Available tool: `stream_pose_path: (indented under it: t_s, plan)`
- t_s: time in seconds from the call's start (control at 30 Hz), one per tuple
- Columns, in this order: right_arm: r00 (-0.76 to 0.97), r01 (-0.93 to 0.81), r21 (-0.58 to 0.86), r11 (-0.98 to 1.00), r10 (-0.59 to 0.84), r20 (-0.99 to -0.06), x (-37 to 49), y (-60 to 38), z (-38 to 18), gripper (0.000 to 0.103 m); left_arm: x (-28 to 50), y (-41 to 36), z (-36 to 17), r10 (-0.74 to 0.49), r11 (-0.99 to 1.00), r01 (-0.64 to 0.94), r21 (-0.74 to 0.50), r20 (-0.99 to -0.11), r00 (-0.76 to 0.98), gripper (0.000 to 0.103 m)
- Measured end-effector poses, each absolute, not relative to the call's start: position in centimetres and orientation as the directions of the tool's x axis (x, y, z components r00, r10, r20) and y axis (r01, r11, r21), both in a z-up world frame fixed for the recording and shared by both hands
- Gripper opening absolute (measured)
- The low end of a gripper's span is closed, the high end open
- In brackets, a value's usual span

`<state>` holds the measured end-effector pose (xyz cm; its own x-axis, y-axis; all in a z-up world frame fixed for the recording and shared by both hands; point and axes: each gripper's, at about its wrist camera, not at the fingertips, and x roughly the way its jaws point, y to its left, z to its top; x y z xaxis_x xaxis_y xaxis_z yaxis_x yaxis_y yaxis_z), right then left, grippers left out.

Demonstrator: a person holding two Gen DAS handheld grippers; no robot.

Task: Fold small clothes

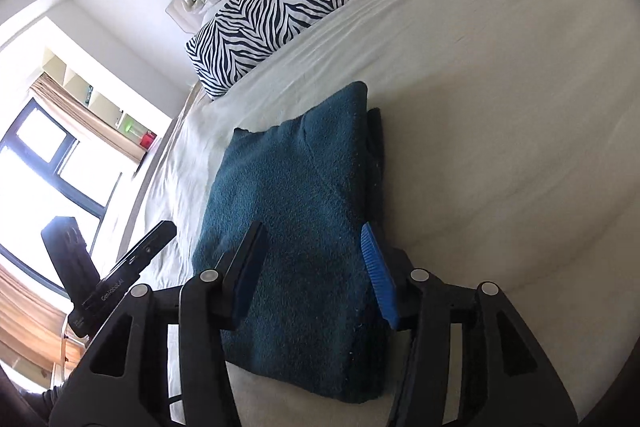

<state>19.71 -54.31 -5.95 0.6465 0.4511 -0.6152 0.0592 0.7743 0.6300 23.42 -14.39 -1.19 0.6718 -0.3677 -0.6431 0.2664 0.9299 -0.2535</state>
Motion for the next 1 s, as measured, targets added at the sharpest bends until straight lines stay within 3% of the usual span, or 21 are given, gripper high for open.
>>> stream_pose_path:
  t_s: [0.13,0.23,0.33,0.37,0.4,0.47,0.57,0.7,1.0]
  plan:
    - [0.526,0.125,0.666,0.736,0.520,-0.673,22.4,-55.1,-8.9,0.061,26.3,-13.5,-4.8,-0.436,0.899,0.199,-0.390,-0.757,0.487,0.076]
    - [0.467,0.151,0.652,0.743,0.528,-0.710,24.0,-54.2,-11.1,0.061,27.2,-14.6,-7.0,-0.519,0.854,0.192,-0.483,-0.777,0.357,0.072]
    - [0.490,0.154,0.709,0.689,0.569,-0.660,24.8,-54.3,-11.6,0.061,28.4,-15.2,-7.8,-0.543,0.839,0.180,-0.514,-0.771,0.333,0.069]
    - [0.482,0.144,0.721,0.678,0.588,-0.649,25.4,-53.8,-11.8,0.057,28.8,-15.3,-7.9,-0.551,0.834,0.175,-0.524,-0.769,0.324,0.066]
    - [0.461,0.139,0.702,0.699,0.581,-0.670,26.0,-53.0,-11.9,0.046,29.1,-15.4,-8.0,-0.550,0.834,0.169,-0.525,-0.774,0.314,0.064]
    - [0.435,0.127,0.621,0.774,0.519,-0.736,27.1,-51.2,-11.8,0.035,29.4,-15.8,-7.9,-0.536,0.844,0.178,-0.506,-0.788,0.304,0.057]
    - [0.437,0.130,0.561,0.818,0.461,-0.773,27.2,-49.7,-11.0,0.025,29.2,-16.0,-7.1,-0.525,0.851,0.199,-0.486,-0.792,0.311,0.044]
    - [0.483,0.086,0.499,0.862,0.402,-0.778,26.4,-46.8,-7.1,0.021,28.4,-14.1,-5.7,-0.548,0.837,0.204,-0.509,-0.774,0.318,0.038]
    - [0.492,-0.092,0.576,0.812,0.540,-0.683,29.6,-32.6,-1.2,0.020,27.7,-0.6,0.9,-0.440,0.897,0.197,-0.395,-0.767,0.468,0.039]
